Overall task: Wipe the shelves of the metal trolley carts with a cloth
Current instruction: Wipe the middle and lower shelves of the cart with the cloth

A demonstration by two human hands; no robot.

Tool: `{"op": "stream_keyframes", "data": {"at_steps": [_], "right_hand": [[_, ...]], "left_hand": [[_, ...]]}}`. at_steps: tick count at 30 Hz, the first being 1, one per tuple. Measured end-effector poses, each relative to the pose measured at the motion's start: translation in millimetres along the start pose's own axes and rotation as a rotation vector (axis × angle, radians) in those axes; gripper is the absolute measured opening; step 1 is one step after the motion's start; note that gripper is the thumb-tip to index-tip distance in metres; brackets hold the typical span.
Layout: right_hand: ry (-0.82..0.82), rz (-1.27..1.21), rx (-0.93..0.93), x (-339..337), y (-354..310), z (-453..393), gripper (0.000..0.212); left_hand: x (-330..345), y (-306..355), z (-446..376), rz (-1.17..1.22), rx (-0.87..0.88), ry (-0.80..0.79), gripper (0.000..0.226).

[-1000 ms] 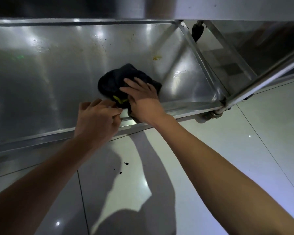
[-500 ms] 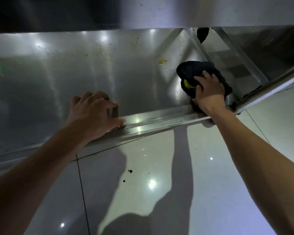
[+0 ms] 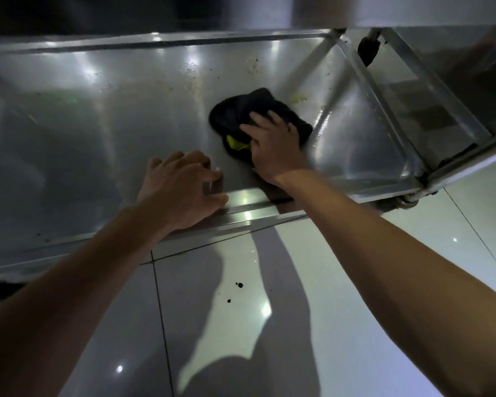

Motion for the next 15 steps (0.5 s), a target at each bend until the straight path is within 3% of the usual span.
{"op": "stream_keyframes", "data": {"at_steps": [6, 15], "right_hand": [[-0.175, -0.188, -0.201, 41.4, -80.0, -20.7, 0.044], [-0.077, -0.212, -0.163, 24.1, -39.2, -26.4, 0.041]], "left_hand": [[2.7, -11.6, 5.7, -0.004, 0.055, -0.1, 0.057], [-10.1, -1.9, -1.5, 0.035, -0.049, -0.062, 0.038]]}}
Point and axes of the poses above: each hand's wrist, its own z-axis away from the middle knuckle, its own x-axis out of the palm, y = z × x, the point moved 9 cm from there along -z, towards the middle knuckle, and after that the axes turned 15 degrees about y, right-handed, at the moved point
